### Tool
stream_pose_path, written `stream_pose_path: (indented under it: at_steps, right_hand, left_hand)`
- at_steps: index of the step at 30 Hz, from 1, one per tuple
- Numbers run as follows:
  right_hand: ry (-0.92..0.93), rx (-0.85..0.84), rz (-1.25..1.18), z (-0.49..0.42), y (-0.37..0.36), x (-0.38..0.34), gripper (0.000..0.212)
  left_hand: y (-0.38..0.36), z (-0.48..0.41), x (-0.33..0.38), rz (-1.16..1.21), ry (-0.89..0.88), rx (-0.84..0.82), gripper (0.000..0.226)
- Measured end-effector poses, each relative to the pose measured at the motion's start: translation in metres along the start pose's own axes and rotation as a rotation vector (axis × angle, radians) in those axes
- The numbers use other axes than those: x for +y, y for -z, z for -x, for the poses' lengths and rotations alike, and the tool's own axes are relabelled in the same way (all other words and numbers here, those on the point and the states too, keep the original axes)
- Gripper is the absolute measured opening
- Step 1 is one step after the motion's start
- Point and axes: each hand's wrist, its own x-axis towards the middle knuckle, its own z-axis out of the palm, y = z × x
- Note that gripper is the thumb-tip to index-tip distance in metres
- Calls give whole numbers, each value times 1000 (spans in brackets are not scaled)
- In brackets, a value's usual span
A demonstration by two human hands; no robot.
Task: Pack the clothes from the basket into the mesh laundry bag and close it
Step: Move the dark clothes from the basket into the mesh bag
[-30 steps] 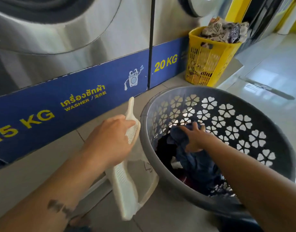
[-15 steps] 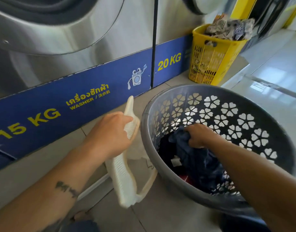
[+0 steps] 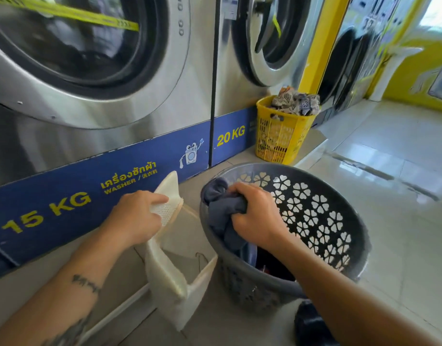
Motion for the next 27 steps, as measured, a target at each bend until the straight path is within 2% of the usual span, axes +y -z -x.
stream_pose_path:
  at_steps: [4,7,9,12,13,14,18,20,22,23,25,27]
  right_hand:
    - [2,149,-176,17,-5,-52,30]
    - [29,132,-204,30,-29,-65,33]
    - [56,-34,-139,39,-51,-62,40]
    - [179,-488,-15,47,-74,-55,43]
    - [214,-592,2,47,-76,-55,41]
    - [239,-622,19,45,-75,-55,42]
    - [282,-330,62,30,-56,-52,46]
    - [228,-251,203,22,-45,-42,60]
    - [14,-391,332,18,-37,-29,81]
    - [-90,-486,312,18,-35,-20,89]
    - [-204,-581,157,19,-35,-8,90]
    - [-195,-524,99,20,-34,-5,77]
  left_hand:
    - [18,15,-3,142,-19,40,51]
    - [28,20,-10,262,-49,64,47]
    - [31,22,-13,306,-75,68,45]
    - [29,25,-12,305,-116,57,46]
    - [28,25,-11,291,-113,52,47]
    - [27,25,-11,271,-104,49,47]
    - [22,17,-18,194,-87,33,48]
    - [20,15,-21,164,-77,30,48]
    - [17,14,-22,144,-81,27,48]
    - [17,14,-22,135,-86,24,48]
    - [16,13,-22,123,-95,18,48]
    - [14,13,-22,109,-99,9,48]
